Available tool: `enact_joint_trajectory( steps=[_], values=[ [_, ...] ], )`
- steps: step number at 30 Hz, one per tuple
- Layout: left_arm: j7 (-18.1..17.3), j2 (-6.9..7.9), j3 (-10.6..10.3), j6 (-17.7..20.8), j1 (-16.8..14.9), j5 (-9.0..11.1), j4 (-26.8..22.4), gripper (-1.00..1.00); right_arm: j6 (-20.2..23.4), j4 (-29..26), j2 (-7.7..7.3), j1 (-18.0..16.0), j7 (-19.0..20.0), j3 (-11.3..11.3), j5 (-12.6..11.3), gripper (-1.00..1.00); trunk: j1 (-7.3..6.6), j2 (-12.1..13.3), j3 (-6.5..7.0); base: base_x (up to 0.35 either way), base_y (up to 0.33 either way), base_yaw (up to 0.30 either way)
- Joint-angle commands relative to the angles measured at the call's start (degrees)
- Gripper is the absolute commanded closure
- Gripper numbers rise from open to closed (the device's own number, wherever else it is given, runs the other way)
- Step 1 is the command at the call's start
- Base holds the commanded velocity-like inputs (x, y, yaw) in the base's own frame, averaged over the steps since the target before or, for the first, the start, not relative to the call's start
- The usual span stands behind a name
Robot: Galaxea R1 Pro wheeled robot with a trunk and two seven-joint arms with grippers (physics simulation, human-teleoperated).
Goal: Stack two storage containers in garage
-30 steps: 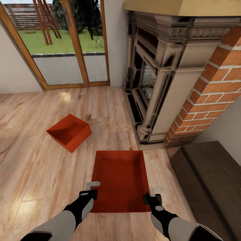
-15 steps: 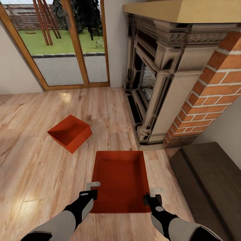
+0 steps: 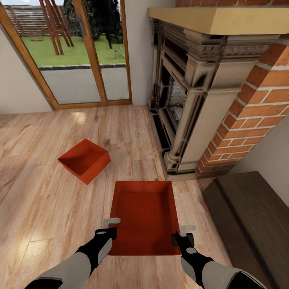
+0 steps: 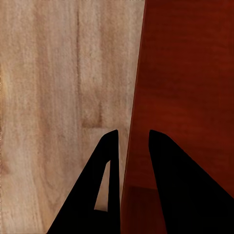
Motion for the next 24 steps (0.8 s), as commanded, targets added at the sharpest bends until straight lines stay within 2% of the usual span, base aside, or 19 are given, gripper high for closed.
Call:
enact_joint_trajectory(
  steps=[1, 20, 24],
  values=[
    [0.4, -0.04, 0.5, 0.3, 0.0, -0.2, -0.2, 1.0, -0.1, 0.0, 0.06, 0.0, -0.1, -1.1, -0.4, 1.0, -0.22, 0.4, 0.15, 0.0, 0.0, 0.0],
    [0.5, -0.04, 0.5, 0.3, 0.0, -0.2, -0.2, 1.0, -0.1, 0.0, 0.06, 0.0, -0.1, -1.1, -0.3, 1.0, -4.4, 8.0, 3.56, 0.0, 0.0, 0.0],
    [0.5, -0.04, 0.5, 0.3, 0.0, -0.3, -0.3, 1.0, -0.1, 0.0, 0.06, 0.0, -0.1, -1.1, -0.4, 1.0, -4.4, 8.0, 3.56, 0.0, 0.0, 0.0]
  ],
)
